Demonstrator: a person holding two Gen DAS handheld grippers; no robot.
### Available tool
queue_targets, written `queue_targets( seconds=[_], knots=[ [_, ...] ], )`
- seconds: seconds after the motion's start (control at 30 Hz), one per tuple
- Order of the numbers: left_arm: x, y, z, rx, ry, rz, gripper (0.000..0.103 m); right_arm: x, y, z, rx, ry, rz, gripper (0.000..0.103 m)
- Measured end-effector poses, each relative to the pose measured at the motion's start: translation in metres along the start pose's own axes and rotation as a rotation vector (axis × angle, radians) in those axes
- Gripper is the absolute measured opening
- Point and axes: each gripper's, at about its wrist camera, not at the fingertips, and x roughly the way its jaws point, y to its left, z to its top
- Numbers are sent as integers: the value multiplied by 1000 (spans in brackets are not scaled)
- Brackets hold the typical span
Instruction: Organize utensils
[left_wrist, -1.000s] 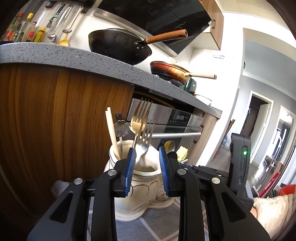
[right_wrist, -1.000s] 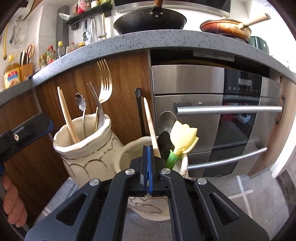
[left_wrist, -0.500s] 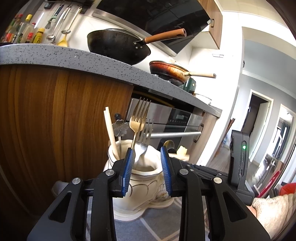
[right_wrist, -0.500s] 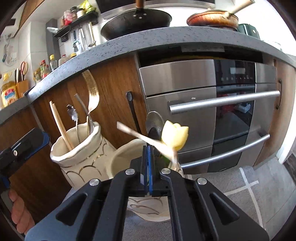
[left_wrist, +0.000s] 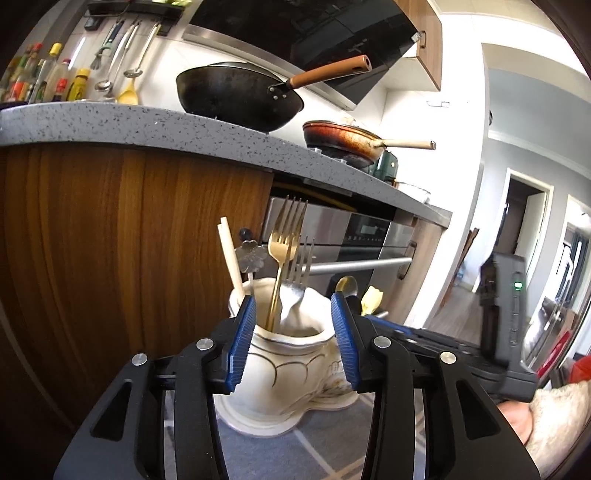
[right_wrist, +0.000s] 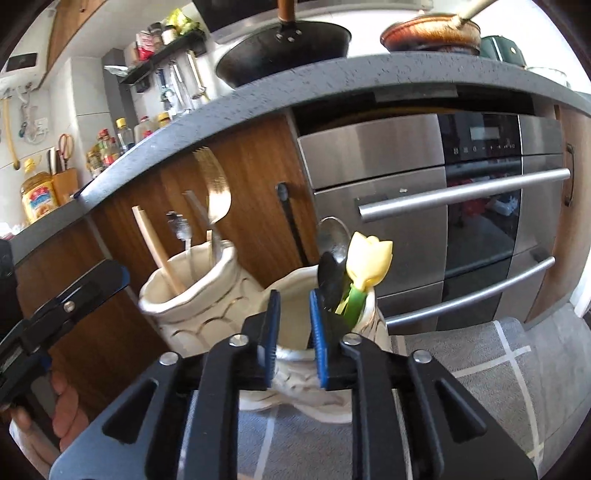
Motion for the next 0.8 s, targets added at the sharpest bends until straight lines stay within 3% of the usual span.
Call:
queue_targets(
  seconds=[0.1,0.27,0.5,0.57,0.8],
  knots=[
    [-8,-3,1,15,19,36,46,-17,3,-5,-13,1,16,39],
    [-33,-14,0,49,34,103,77,-55,11,-13,-48,12,41,60],
    [-62,-41,-21,107,118,204,85,-99,19,-32,-88,23,36,80],
    [-65,-47,-30,110,146,238,92,-107,23,-39,-112,15,18,84],
    [-60,-61,-61,136,208,324,94,-119,27,-60,-158,-18,-46,96]
  ],
)
